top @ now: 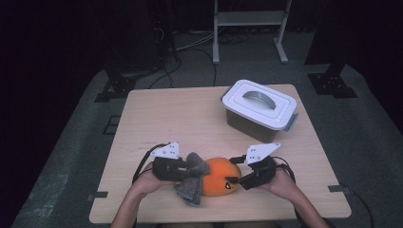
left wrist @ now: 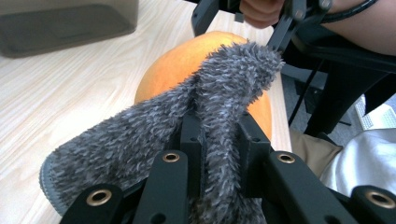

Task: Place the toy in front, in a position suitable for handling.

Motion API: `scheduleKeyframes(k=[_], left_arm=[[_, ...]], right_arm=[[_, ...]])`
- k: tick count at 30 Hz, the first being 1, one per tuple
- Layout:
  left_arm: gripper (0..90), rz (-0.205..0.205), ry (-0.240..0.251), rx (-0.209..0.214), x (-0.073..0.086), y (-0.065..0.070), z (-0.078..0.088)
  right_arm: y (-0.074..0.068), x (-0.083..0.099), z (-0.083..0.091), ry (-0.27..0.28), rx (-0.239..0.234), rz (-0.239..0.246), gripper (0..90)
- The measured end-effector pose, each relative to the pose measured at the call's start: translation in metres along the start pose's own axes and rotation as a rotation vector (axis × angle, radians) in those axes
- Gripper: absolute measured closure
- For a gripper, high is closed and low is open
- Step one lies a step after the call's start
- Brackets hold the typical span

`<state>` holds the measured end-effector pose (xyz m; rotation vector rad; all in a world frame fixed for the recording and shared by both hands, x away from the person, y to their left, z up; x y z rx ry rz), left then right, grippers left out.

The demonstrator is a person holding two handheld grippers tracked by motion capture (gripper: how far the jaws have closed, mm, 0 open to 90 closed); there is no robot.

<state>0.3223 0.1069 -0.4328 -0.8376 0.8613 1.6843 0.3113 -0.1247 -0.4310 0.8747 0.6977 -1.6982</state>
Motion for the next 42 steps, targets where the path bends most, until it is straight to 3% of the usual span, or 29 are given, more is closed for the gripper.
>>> scheduleKeyframes(k=[4,8,13,18,24,27,31,36,39,40,42], left_arm=[[76.0,0.016,0.009,0.001,0.004,-0.004,0.002],[76.0,0.009,0.006,0.006,0.002,-0.002,0.001],[76.0,-0.019,-0.005,-0.013,-0.007,0.001,0.004],[76.0,-0.081,-0.009,-0.007,-0.027,0.011,0.001],[75.9,-0.128,-0.014,0.027,-0.047,0.02,-0.01],[75.9,-0.112,-0.019,0.021,-0.042,0.017,-0.01],[75.9,-0.072,0.011,0.009,-0.031,0.012,-0.003],[75.9,-0.087,-0.007,-0.007,-0.031,0.012,0.002],[76.0,-0.085,-0.017,0.005,-0.029,0.012,0.0],[76.0,-0.087,-0.026,0.012,-0.028,0.013,-0.002],[76.0,-0.086,-0.037,0.013,-0.026,0.013,-0.004]], right_arm=[[0.006,0.003,0.008,0.008,-0.005,-0.026,33.1],[0.008,0.009,-0.003,0.002,-0.039,-0.051,37.2],[0.002,0.005,-0.004,-0.001,-0.013,0.002,54.3],[-0.009,-0.004,-0.004,-0.013,0.019,0.067,57.5],[-0.016,-0.006,-0.009,-0.016,0.009,0.083,58.3],[-0.015,-0.004,-0.007,-0.018,0.007,0.083,60.0],[-0.014,-0.002,-0.005,-0.016,0.008,0.08,61.8],[-0.015,-0.007,-0.002,-0.01,0.02,0.099,62.6],[-0.015,-0.009,0.002,-0.001,0.019,0.099,62.5],[-0.016,-0.008,0.002,-0.001,0.013,0.099,61.5],[-0.015,-0.007,0.001,0.002,0.006,0.085,51.2]])
Point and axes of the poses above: each handheld gripper's, and its own axes: z roughly backward along the jaws, x roughly out of its underside, y roughly to its right, the point moved 5 cm from there along -z, roughly forward along the jaws, and after that the axes turned 2 degrees about -x, right-handed, at the moved point
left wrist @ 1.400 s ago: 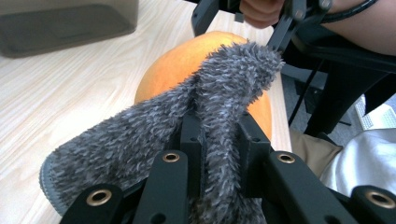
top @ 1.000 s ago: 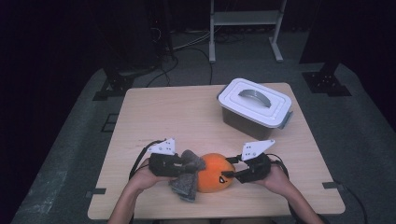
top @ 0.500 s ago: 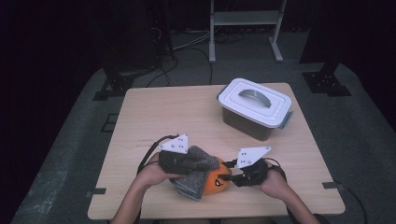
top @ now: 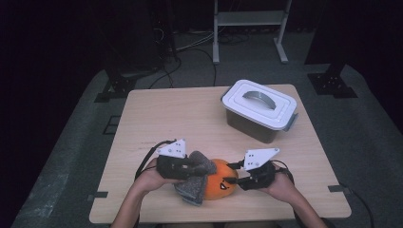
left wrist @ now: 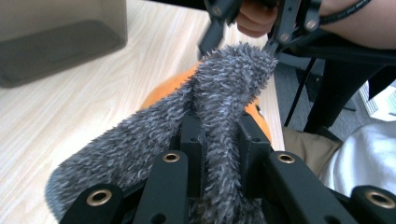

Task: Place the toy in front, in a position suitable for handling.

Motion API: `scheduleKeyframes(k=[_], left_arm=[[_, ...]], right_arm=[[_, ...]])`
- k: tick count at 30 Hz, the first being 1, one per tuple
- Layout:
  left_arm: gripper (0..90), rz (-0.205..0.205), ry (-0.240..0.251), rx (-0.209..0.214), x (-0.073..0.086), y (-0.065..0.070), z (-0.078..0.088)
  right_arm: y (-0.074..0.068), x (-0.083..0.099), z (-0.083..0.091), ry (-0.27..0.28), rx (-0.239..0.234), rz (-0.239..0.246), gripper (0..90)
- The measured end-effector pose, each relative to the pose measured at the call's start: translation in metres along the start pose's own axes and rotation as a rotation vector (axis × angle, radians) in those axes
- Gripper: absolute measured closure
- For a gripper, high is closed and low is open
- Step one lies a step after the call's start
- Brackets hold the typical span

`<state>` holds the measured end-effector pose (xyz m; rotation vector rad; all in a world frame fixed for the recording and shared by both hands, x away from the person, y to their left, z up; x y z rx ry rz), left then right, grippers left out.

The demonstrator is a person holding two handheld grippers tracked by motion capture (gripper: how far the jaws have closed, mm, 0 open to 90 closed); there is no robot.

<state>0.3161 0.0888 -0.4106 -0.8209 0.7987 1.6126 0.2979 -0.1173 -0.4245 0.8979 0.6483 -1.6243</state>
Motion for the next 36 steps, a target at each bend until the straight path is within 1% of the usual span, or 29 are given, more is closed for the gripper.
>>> scheduleKeyframes(k=[1,3,4,5,6,7,8,10,12,14,16,17,19,20,23,24,26,30,33,36], left_arm=[[76.0,-0.001,-0.004,0.004,0.001,0.0,0.0],[76.0,0.006,0.0,0.015,0.001,0.001,0.0],[76.0,0.007,0.001,0.021,0.002,0.002,-0.001],[76.0,0.008,0.002,0.024,0.001,0.002,-0.001],[76.0,0.007,0.0,0.023,0.001,0.002,-0.002],[76.0,0.004,-0.004,0.024,0.001,0.001,-0.002],[76.0,0.006,0.0,0.024,0.0,0.002,-0.003],[76.1,0.006,0.008,0.028,-0.003,0.002,-0.002],[76.3,0.0,0.017,0.033,-0.008,0.002,-0.001],[76.4,-0.011,0.022,0.039,-0.015,0.004,-0.003],[76.4,-0.025,0.028,0.056,-0.023,0.007,-0.006],[76.4,-0.031,0.023,0.065,-0.026,0.01,-0.009],[76.3,-0.043,0.009,0.069,-0.029,0.011,-0.013],[76.4,-0.038,0.003,0.068,-0.029,0.012,-0.015],[76.4,-0.021,0.006,0.07,-0.025,0.01,-0.015],[76.4,-0.024,0.006,0.065,-0.022,0.008,-0.013],[76.3,-0.004,0.018,0.066,-0.017,0.005,-0.009],[76.3,0.035,0.036,0.057,-0.004,0.0,0.0],[76.2,0.05,0.033,0.042,0.004,-0.003,0.007],[76.1,0.059,0.012,0.021,0.01,-0.006,0.012]], right_arm=[[0.001,0.0,0.001,0.01,-0.009,-0.011,46.8],[0.005,0.001,0.002,0.01,-0.036,-0.05,38.7],[0.007,0.002,0.002,0.01,-0.036,-0.072,36.1],[0.008,0.004,0.001,0.006,-0.047,-0.092,34.7],[0.009,0.006,-0.002,-0.001,-0.058,-0.109,34.5],[0.009,0.008,-0.004,0.001,-0.06,-0.116,36.8],[0.008,0.009,-0.006,0.0,-0.064,-0.12,42.0],[0.005,0.007,-0.007,0.001,-0.04,-0.09,50.6],[0.002,0.003,-0.007,0.001,-0.015,-0.049,55.6],[-0.001,0.0,-0.009,0.009,-0.008,-0.031,57.1],[-0.004,-0.002,-0.012,0.006,-0.017,-0.016,57.6],[-0.007,-0.003,-0.014,0.007,-0.022,-0.01,57.8],[-0.01,-0.003,-0.017,0.004,-0.03,0.002,59.0],[-0.01,-0.002,-0.017,0.001,-0.026,0.01,59.5],[-0.008,0.002,-0.015,0.001,-0.025,0.006,61.2],[-0.008,0.004,-0.014,0.001,-0.025,0.004,61.3],[-0.007,0.005,-0.012,0.001,-0.027,-0.004,61.4],[-0.006,0.007,-0.011,-0.006,-0.028,0.006,61.3],[-0.005,0.008,-0.01,-0.014,-0.027,0.008,61.3],[-0.002,0.011,-0.009,-0.022,-0.023,0.006,61.2]])
Point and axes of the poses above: each handheld gripper's, and its own axes: z roughly backward along the jaws, x roughly out of its underside, y roughly to its right, the point moved 5 cm from there along -z, roughly forward along the jaws, and after that the axes turned 2 degrees about -x, right-handed, at the moved point
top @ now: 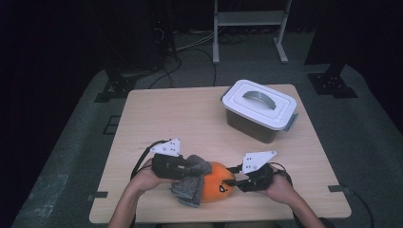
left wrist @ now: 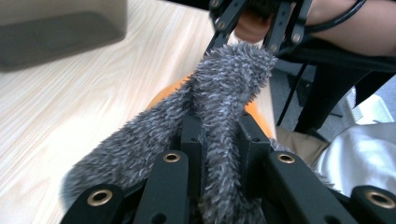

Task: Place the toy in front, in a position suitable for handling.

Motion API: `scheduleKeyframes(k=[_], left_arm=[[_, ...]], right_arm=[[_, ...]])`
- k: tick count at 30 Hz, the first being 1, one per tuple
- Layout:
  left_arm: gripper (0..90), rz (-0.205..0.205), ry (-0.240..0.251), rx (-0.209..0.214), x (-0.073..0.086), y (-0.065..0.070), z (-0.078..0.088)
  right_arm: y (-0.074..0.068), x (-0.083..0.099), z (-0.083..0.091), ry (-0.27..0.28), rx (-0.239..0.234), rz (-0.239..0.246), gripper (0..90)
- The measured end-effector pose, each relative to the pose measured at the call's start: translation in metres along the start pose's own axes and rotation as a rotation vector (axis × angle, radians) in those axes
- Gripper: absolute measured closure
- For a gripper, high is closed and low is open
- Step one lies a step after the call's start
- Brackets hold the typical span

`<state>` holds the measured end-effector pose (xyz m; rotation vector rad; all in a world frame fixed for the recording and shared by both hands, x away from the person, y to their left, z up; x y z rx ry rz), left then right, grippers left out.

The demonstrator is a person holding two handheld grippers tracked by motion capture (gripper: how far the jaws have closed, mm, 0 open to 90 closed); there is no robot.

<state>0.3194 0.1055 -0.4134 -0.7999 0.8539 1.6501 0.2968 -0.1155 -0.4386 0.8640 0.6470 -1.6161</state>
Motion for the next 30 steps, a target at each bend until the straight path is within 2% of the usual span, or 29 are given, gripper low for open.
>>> scheduleKeyframes(k=[5,7,9,11,13,16,18,19,21,23,26,30], left_arm=[[76.2,0.01,0.005,0.009,0.004,-0.001,0.0],[76.2,0.005,0.006,0.01,0.003,0.0,-0.002],[76.2,-0.002,0.008,0.023,0.002,0.002,-0.006],[76.3,-0.016,0.014,0.044,-0.001,0.006,-0.011],[76.2,-0.032,0.011,0.058,-0.005,0.01,-0.016],[76.2,-0.054,-0.001,0.076,-0.009,0.016,-0.023],[76.2,-0.056,-0.001,0.071,-0.01,0.016,-0.024],[76.2,-0.054,0.003,0.066,-0.01,0.015,-0.023],[76.2,-0.045,0.011,0.055,-0.011,0.012,-0.02],[76.2,-0.041,0.024,0.035,-0.014,0.009,-0.017],[76.2,-0.041,0.034,-0.007,-0.02,0.004,-0.01],[76.2,-0.024,0.039,-0.05,-0.023,-0.005,-0.007]], right_arm=[[0.003,0.001,0.001,-0.004,-0.005,-0.007,58.4],[0.004,0.0,0.002,-0.002,-0.021,-0.019,48.1],[0.005,-0.003,0.005,0.03,-0.009,-0.04,42.9],[0.005,-0.006,0.005,0.053,-0.037,-0.069,32.8],[0.005,-0.007,0.0,0.034,-0.059,-0.085,26.7],[0.004,-0.002,-0.01,0.0,-0.07,-0.083,20.1],[0.004,0.0,-0.011,-0.004,-0.069,-0.095,21.2],[0.004,0.0,-0.011,-0.004,-0.059,-0.101,30.9],[0.004,0.001,-0.008,-0.007,-0.042,-0.084,43.7],[0.004,-0.001,-0.005,-0.003,-0.021,-0.062,51.8],[0.008,-0.004,-0.002,0.014,0.04,-0.036,56.1],[0.014,-0.006,0.004,0.033,0.123,-0.028,56.0]])
Point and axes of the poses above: each handheld gripper's, and its own axes: z roughly backward along the jaws, x roughly out of its underside, y roughly to its right, the point moved 5 cm from there along -z, roughly forward along the jaws, and after that the axes turned 2 degrees about -x, right-handed, at the moved point
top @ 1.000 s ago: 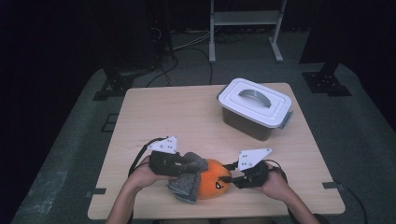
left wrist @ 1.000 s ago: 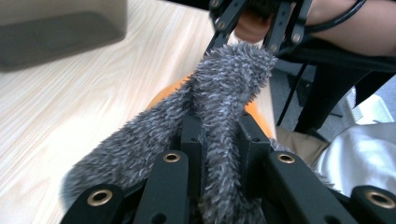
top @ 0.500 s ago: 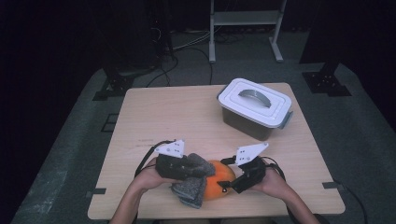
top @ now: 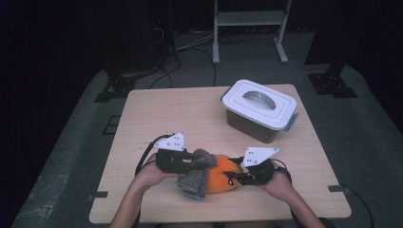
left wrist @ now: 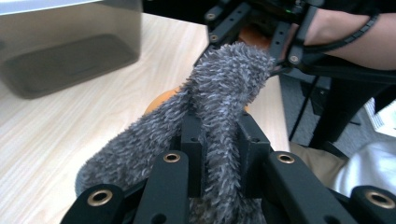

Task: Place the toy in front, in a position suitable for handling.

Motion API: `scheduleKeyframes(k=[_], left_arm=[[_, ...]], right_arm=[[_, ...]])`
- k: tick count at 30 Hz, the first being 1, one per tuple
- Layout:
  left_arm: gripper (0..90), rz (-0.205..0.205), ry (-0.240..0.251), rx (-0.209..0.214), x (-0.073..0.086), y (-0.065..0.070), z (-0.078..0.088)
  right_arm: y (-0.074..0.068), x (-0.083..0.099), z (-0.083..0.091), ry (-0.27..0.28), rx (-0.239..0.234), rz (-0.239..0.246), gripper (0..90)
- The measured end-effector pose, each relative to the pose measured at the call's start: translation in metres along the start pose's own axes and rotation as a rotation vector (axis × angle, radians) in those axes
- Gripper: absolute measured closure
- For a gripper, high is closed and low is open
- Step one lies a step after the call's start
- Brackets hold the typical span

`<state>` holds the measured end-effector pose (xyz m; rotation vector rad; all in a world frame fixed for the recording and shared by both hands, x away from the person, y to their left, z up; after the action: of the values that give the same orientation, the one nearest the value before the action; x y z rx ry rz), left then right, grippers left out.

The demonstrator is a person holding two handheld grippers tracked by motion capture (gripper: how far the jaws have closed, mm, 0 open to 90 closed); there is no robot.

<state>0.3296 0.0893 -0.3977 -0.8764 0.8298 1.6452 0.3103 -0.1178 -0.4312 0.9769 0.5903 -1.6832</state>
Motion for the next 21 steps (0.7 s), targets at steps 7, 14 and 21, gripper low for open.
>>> scheduleKeyframes(k=[7,14,21], left_arm=[[76.2,0.057,0.001,0.044,0.021,-0.005,-0.011],[76.1,0.093,-0.032,0.025,0.04,-0.012,-0.003],[76.2,0.034,-0.01,0.036,0.022,0.002,-0.002]], right_arm=[[-0.002,0.008,-0.003,-0.015,-0.014,-0.006,54.3],[-0.001,0.016,0.004,-0.015,-0.029,-0.041,52.9],[-0.005,0.012,0.001,-0.002,-0.015,-0.058,51.9]])
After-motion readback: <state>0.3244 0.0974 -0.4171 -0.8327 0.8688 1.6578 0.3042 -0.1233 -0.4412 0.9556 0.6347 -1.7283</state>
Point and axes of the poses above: each handheld gripper's, and its own axes: z roughly backward along the jaws, x roughly out of its underside, y roughly to its right, the point moved 5 cm from there along -z, roughly forward along the jaws, and after that the axes turned 2 degrees about -x, right-handed, at the moved point
